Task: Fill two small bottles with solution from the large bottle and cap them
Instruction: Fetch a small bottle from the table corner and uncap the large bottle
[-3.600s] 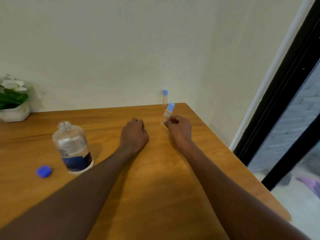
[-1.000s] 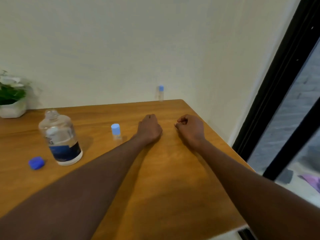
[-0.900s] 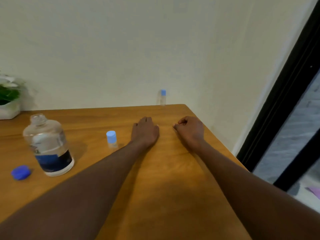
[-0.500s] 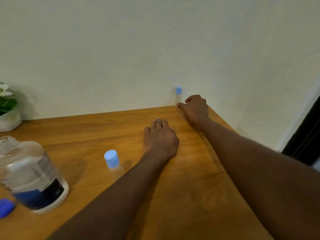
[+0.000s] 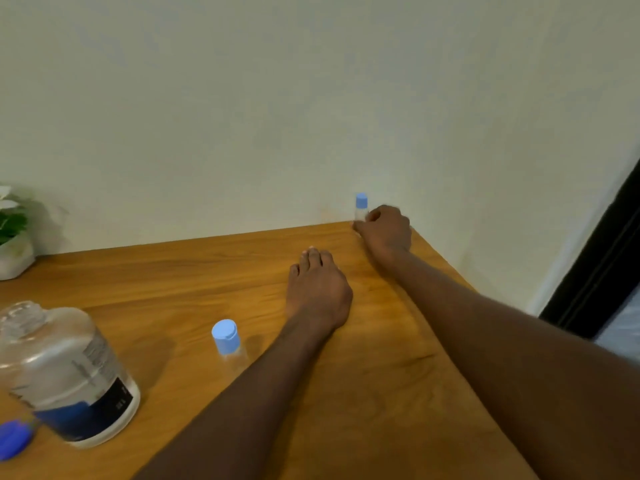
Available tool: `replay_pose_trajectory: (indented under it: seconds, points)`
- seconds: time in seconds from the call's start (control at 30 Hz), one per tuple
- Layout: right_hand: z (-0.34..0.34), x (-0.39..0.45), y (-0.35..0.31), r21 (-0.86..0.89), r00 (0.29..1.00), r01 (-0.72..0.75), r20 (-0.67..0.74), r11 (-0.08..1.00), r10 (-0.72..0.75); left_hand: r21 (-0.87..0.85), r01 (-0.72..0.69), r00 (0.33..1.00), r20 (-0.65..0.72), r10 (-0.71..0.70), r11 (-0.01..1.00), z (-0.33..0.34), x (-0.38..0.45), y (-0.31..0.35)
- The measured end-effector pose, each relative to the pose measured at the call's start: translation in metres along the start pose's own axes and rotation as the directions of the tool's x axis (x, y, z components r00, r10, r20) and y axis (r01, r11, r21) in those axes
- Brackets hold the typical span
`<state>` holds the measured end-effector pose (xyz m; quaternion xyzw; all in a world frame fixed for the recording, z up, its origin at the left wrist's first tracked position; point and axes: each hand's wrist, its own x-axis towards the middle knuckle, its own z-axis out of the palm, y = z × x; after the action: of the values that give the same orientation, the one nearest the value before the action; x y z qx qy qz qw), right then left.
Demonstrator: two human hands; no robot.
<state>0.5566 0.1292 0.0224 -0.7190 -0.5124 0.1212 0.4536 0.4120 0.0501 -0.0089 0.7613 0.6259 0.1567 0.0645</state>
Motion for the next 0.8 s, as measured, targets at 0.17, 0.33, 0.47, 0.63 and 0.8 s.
replay_pose_trajectory:
  seconds: [0.17, 0.33, 0.47, 0.63, 0.8]
  points:
    - [-0.054, -0.071, 0.004, 0.033, 1.000, -0.009, 0.017, 0.999, 0.009, -0.143, -0.067, 0.997, 0.029, 0.072, 0.987, -0.017, -0.021, 0.006]
    - [-0.098, -0.149, 0.005, 0.096, 0.999, -0.026, -0.018, 0.995, 0.028, -0.357, -0.113, 0.989, 0.054, 0.141, 0.927, -0.037, -0.101, 0.009]
    - [-0.099, -0.207, -0.011, 0.131, 0.999, 0.027, 0.016, 0.991, -0.029, -0.463, -0.153, 0.980, 0.044, 0.195, 0.873, -0.058, -0.173, -0.002]
    - [-0.069, -0.258, -0.042, 0.143, 0.994, 0.080, 0.063, 0.987, -0.090, -0.588, -0.136, 0.969, 0.090, 0.231, 0.798, -0.093, -0.240, -0.065]
    - [-0.042, -0.279, -0.059, 0.117, 0.995, 0.018, 0.097, 0.993, -0.029, -0.561, -0.121, 0.992, -0.040, 0.119, 0.819, -0.106, -0.270, -0.131]
